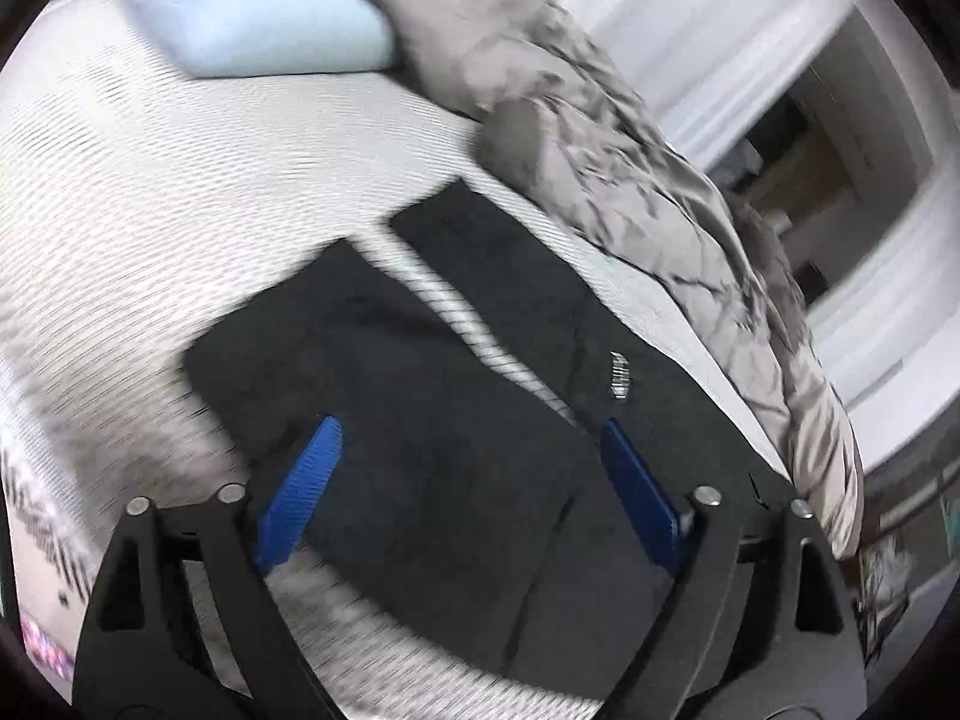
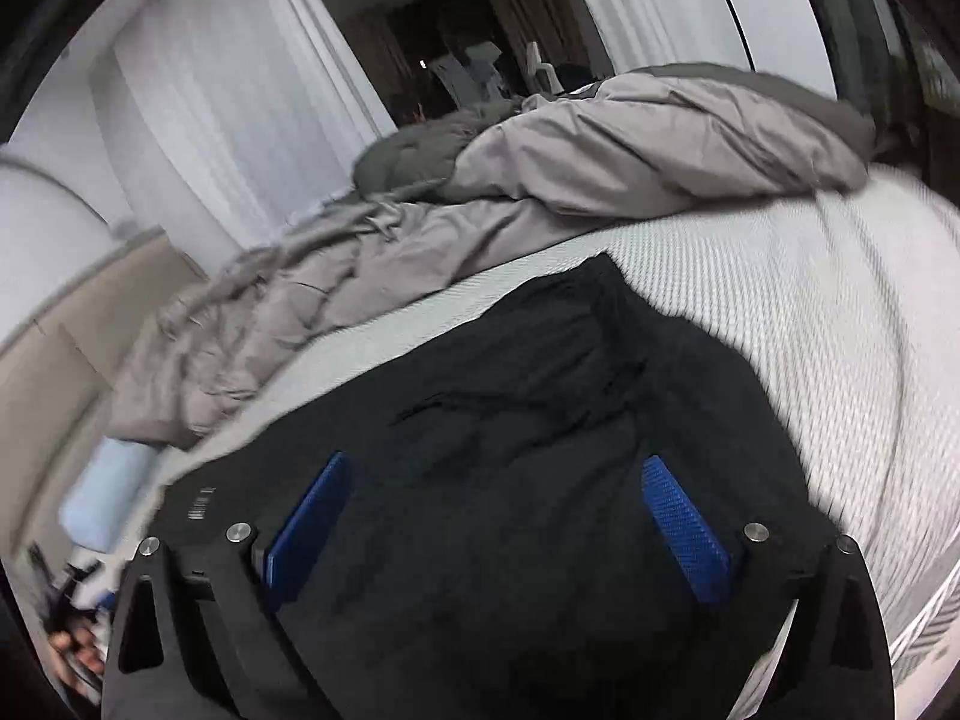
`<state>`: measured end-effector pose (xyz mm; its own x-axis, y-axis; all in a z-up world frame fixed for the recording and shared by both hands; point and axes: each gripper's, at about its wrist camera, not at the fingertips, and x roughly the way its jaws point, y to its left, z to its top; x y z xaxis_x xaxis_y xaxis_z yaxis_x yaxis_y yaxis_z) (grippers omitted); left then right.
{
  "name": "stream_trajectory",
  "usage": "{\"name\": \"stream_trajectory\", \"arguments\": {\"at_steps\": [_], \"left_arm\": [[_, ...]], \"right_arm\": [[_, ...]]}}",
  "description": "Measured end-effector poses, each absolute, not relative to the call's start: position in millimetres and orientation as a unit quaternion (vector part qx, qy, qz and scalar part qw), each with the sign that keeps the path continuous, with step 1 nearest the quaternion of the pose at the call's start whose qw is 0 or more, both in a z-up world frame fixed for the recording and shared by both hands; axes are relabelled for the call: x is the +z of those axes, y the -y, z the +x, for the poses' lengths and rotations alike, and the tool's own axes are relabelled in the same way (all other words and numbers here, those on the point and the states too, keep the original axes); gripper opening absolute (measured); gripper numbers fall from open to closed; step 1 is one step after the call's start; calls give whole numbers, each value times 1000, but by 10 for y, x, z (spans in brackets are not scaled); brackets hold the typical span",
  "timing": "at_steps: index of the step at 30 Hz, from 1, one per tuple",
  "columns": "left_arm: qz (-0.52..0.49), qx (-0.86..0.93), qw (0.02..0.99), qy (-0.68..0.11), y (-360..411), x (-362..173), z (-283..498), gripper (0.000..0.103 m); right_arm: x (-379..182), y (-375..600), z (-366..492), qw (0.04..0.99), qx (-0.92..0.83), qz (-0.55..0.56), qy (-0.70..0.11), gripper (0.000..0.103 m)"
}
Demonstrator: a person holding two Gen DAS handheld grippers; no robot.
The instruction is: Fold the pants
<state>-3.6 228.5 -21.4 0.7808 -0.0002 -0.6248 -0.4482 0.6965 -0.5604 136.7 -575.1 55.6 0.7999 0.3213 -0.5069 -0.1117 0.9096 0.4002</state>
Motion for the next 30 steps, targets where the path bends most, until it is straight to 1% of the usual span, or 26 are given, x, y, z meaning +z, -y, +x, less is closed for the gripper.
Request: {"name": "stream_trajectory", "arguments": {"at_steps": [4, 7, 10, 11, 12, 13, 14, 15, 16, 17, 18, 20, 21, 26, 27, 29, 30], "left_arm": [[-391, 144, 853, -314, -2397, -369, -379, 90], [-397, 153, 842, -330, -2417, -460, -499, 90], [-405, 141, 844, -322, -2410, -518, -523, 90], [-399, 140, 845, -326, -2419, -530, -466, 89], [-395, 142, 845, -331, -2435, -545, -400, 83], [-392, 147, 844, -336, -2458, -548, -311, 79], [-389, 148, 844, -339, -2483, -541, -218, 72], [-387, 151, 847, -332, -2518, -524, -133, 51], [-382, 158, 847, -333, -2551, -513, -48, 38], [-380, 168, 846, -334, -2569, -504, 30, 11], [-377, 180, 849, -322, -2595, -484, 76, 0], [-390, 208, 852, -279, -2665, -460, -18, 0], [-398, 218, 849, -269, -2695, -467, -80, 0], [-406, 212, 845, -276, -2776, -531, -98, 0], [-406, 211, 845, -278, -2779, -542, -104, 0], [-406, 208, 845, -280, -2786, -562, -132, 0], [-409, 205, 844, -281, -2800, -578, -135, 0]], "right_arm": [[497, 5685, 1015, 929, 138, 195, -283, 100], [425, 5741, 870, 927, 139, 210, -279, 100], [386, 5866, 752, 925, 139, 232, -267, 100], [369, 5921, 734, 923, 138, 243, -266, 100], [349, 5967, 739, 921, 134, 249, -267, 100], [321, 6018, 736, 920, 121, 255, -270, 100], [304, 6053, 725, 920, 113, 258, -272, 100], [284, 6093, 714, 920, 102, 261, -273, 100], [273, 6133, 708, 920, 94, 265, -272, 100], [253, 6188, 680, 921, 79, 269, -271, 100], [239, 6234, 647, 921, 66, 271, -271, 100], [192, 6351, 578, 919, 37, 281, -274, 100], [154, 6409, 564, 915, 32, 290, -279, 100], [1, 6582, 736, 892, 21, 327, -311, 100], [-32, 6581, 807, 888, 22, 330, -320, 97], [-112, 6571, 976, 880, 7, 328, -344, 85], [-151, 6580, 1036, 877, -14, 327, -351, 69]]}}
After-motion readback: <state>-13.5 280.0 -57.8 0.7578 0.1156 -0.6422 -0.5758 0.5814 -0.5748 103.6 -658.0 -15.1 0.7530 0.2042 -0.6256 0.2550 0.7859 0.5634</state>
